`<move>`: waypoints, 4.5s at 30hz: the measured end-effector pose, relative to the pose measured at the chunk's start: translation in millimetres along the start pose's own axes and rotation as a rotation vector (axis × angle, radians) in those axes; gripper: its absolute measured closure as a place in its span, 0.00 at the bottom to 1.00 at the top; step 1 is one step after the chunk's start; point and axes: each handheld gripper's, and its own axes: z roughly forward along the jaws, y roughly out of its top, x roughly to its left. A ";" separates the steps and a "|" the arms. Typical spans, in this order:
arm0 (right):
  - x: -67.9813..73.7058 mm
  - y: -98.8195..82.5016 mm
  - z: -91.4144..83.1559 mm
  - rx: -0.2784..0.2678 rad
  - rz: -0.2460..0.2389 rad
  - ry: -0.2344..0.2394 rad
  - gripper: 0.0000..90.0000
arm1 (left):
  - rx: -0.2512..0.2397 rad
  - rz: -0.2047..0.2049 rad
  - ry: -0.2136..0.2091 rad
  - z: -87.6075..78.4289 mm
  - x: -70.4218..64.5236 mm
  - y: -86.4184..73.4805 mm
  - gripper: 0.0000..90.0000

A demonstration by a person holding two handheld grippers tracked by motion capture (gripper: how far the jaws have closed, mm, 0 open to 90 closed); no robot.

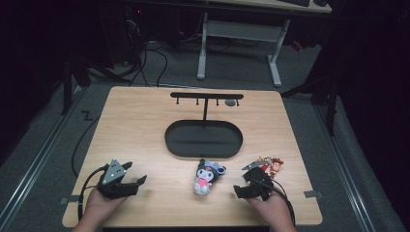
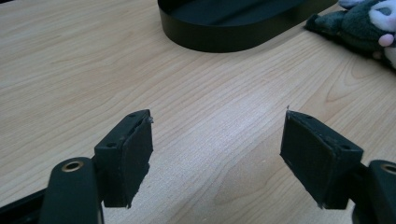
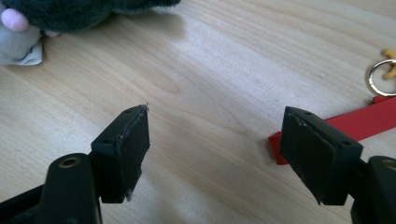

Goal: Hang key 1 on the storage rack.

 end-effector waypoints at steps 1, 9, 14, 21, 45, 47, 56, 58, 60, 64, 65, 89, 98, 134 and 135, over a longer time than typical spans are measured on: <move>-0.1 0.8 -0.1 0.007 0.002 0.003 0.28 | 0.005 0.000 -0.002 0.5 0.2 -0.1 0.28; 0.9 6.8 -3.9 0.088 0.002 0.022 0.37 | 0.009 0.009 -0.016 -1.0 -0.7 -1.1 0.29; -1.1 9.3 -8.7 0.112 0.007 0.026 0.41 | 0.007 0.012 -0.017 -1.6 -1.5 -1.2 0.29; -9.3 6.3 -14.9 0.162 0.005 0.033 0.42 | 0.019 0.034 -0.021 0.1 -4.8 -1.0 0.29; -53.9 -10.7 -31.2 0.189 0.143 -0.014 0.46 | 0.065 0.073 -0.027 1.6 -9.9 -4.8 0.30; -58.1 -11.2 -31.9 0.185 0.159 -0.007 0.46 | 0.072 0.076 -0.032 2.4 -10.6 -5.2 0.30; -81.9 -6.7 -32.2 0.196 0.235 -0.031 0.48 | 0.069 0.096 -0.033 3.6 -13.5 -4.6 0.31; -86.5 -4.7 -31.4 0.204 0.248 -0.046 0.48 | 0.073 0.097 -0.036 4.4 -13.7 -4.7 0.31; -88.6 -3.6 -30.6 0.202 0.256 -0.050 0.48 | 0.073 0.099 -0.037 4.7 -13.9 -4.8 0.31; -98.1 2.8 -27.1 0.195 0.302 -0.065 0.42 | 0.070 0.104 -0.036 4.9 -14.4 -4.6 0.31; -100.3 4.9 -25.8 0.199 0.312 -0.069 0.42 | 0.070 0.104 -0.037 4.8 -14.5 -4.5 0.31; -132.1 21.3 13.1 0.260 0.409 -0.110 0.50 | 0.078 0.116 -0.038 4.2 -14.2 -5.3 0.31; -128.7 20.9 9.5 0.240 0.384 -0.108 0.61 | 0.083 0.122 -0.042 5.1 -15.5 -5.4 0.32; -117.6 25.6 -5.1 0.245 0.283 -0.108 0.65 | 0.102 0.131 -0.055 7.3 -17.4 -6.3 0.32; -116.6 26.7 -7.6 0.248 0.274 -0.101 0.65 | 0.103 0.131 -0.054 7.6 -17.6 -6.5 0.32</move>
